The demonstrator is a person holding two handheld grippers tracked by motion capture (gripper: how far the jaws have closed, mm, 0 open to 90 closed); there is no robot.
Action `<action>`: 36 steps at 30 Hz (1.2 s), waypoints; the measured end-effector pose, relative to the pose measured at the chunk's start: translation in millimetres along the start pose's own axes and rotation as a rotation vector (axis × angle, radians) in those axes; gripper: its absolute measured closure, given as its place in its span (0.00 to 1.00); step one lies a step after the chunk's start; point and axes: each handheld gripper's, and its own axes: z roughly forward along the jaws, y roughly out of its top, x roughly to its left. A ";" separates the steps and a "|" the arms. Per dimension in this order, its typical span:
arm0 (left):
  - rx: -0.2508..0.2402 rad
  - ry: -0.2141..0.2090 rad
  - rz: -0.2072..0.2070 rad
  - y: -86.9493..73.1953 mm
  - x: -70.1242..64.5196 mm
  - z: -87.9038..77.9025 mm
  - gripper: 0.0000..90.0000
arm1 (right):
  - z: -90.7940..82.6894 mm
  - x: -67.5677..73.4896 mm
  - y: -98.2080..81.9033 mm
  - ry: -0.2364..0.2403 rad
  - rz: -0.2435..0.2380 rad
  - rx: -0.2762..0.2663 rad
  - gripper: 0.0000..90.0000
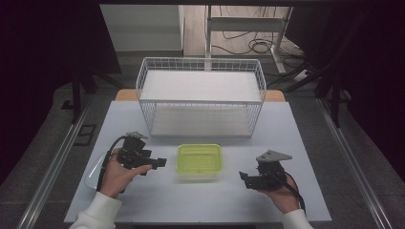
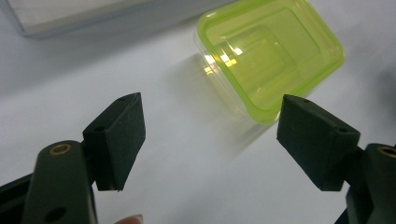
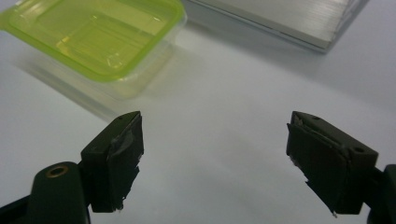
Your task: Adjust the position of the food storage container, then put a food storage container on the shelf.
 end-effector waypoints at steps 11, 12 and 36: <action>-0.033 -0.031 -0.025 -2.3 -4.9 4.5 0.20 | 6.2 -1.0 5.0 0.019 0.041 -0.042 0.20; -0.049 -0.042 -0.043 -2.6 -5.1 4.4 0.20 | 5.8 -1.2 5.4 0.023 0.049 -0.051 0.20; -0.052 -0.140 -0.188 5.5 -8.0 39.7 0.33 | 35.8 -1.9 36.1 0.188 0.234 -0.050 0.34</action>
